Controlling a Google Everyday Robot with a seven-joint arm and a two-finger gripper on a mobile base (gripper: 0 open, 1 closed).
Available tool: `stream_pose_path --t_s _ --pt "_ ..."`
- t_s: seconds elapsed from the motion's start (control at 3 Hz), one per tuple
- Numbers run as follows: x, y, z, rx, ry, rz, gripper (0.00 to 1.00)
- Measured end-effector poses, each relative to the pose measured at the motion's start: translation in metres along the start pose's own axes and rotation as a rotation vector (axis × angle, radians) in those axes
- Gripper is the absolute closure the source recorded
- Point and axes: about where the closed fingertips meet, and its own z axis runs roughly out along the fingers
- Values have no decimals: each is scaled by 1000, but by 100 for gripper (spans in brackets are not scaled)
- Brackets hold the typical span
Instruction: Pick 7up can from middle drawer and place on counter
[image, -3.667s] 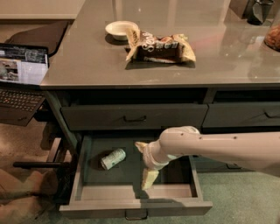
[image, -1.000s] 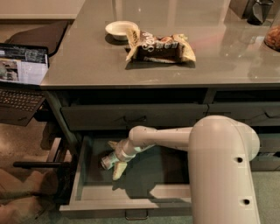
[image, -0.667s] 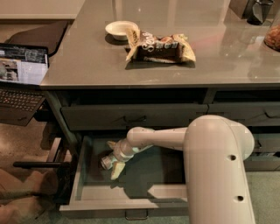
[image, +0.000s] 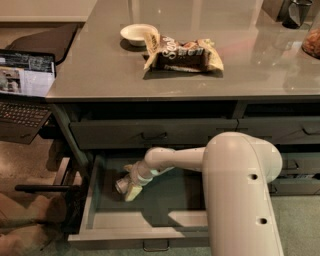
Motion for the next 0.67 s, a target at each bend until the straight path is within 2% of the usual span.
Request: stream_pose_path --t_s 0.33,0.67 --pt "10 0 5 -2 3 16 42" --pt "7 -1 1 -2 3 16 65"
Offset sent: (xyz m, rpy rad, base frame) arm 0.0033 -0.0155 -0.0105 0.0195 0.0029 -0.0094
